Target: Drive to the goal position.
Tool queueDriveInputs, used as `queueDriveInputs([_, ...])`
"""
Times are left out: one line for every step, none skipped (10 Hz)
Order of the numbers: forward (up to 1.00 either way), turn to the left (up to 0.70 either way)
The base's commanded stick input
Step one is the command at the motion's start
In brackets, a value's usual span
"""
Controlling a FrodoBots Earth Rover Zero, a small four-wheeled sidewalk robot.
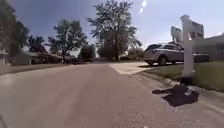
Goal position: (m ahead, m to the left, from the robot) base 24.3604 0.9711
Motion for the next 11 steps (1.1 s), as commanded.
queueDriveInputs([0.7,0.0])
queueDriveInputs([0.7,0.0])
queueDriveInputs([0.7,0.0])
queueDriveInputs([0.7,0.0])
queueDriveInputs([0.7,0.0])
queueDriveInputs([0.7,0.0])
queueDriveInputs([0.7,0.0])
queueDriveInputs([0.7,0.0])
queueDriveInputs([0.7,0.0])
queueDriveInputs([0.7,0.0])
queueDriveInputs([0.7,0.0])
